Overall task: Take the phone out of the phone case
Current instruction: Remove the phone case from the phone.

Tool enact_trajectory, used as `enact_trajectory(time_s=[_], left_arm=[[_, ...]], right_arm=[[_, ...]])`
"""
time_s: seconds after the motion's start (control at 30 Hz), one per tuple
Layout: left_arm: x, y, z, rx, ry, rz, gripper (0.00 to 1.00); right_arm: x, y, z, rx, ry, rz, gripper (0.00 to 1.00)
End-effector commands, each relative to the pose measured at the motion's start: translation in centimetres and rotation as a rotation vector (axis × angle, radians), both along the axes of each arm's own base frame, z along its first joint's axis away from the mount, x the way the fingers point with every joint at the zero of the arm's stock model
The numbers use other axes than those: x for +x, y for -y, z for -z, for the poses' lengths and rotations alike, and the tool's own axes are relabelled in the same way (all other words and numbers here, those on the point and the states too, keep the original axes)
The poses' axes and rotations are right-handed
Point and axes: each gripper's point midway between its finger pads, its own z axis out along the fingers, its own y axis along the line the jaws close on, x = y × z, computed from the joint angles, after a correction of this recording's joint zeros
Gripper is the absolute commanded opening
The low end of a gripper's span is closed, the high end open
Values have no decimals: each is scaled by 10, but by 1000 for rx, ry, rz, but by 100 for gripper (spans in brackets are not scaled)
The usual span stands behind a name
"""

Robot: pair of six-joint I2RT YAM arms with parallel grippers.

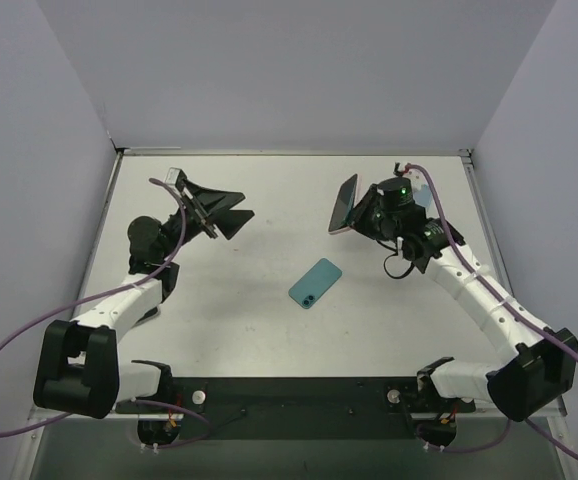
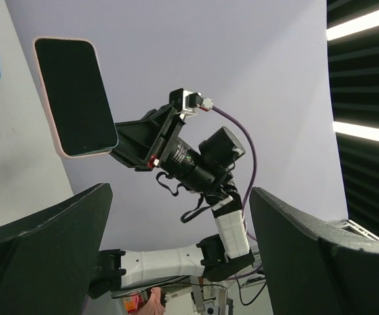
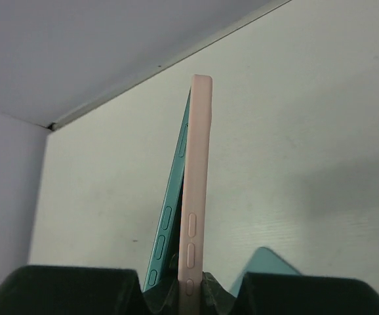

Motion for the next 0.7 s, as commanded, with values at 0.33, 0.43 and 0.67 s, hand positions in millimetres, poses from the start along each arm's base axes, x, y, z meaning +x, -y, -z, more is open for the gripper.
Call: enact_trajectory(time_s=[0.33, 0.43, 0.67], left_arm=[[7, 32, 52, 407, -58, 6, 97], [5, 34, 54, 369, -72, 16, 97], [4, 34, 63, 365, -98, 21, 97]], right_arm=[[-43, 105, 109, -817, -141, -11, 0], [-48, 103, 131, -825, -190, -47, 0], [-54, 101, 172, -810, -276, -98, 5]])
